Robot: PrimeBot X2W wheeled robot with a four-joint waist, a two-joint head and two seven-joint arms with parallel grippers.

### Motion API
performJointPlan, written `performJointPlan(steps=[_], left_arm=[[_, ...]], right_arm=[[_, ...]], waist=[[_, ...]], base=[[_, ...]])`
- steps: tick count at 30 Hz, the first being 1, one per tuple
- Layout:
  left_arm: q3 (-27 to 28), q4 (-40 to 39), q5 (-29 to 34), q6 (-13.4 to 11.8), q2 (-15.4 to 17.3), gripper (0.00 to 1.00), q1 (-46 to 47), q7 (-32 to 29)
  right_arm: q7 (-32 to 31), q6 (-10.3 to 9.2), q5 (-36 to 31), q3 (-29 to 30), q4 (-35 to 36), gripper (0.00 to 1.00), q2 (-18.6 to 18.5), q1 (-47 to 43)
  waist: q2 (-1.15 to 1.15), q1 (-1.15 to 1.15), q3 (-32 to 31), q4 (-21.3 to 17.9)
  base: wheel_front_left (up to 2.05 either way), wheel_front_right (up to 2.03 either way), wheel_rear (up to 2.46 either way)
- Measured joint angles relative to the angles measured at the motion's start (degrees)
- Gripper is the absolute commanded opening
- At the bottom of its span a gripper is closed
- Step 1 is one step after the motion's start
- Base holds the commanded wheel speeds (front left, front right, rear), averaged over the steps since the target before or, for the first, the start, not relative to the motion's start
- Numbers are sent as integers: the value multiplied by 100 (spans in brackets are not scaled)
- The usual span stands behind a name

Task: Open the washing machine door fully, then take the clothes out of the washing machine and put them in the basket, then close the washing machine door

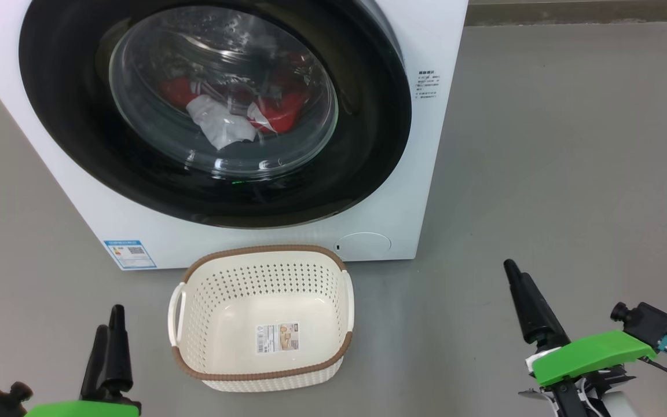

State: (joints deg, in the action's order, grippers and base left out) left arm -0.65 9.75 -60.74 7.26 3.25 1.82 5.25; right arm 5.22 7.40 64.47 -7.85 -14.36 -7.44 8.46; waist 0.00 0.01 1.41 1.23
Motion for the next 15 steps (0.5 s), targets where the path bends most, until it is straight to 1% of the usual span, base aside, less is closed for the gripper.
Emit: performJointPlan(steps=[7,10,15], left_arm=[[-13,-5,861,0,-2,100,1,101],[-38,-4,1131,0,-2,100,2,148],[-49,-2,1880,1,35,100,7,250]], right_arm=[[108,0,-767,-99,-44,100,-30,69],[160,0,-1081,-123,-45,100,-36,108],[254,0,-1521,-122,-45,100,-36,108]], waist=[[0,0,21,13],[0,0,29,18],[0,0,42,30]], base=[[0,0,0],[0,0,0],[0,0,0]])
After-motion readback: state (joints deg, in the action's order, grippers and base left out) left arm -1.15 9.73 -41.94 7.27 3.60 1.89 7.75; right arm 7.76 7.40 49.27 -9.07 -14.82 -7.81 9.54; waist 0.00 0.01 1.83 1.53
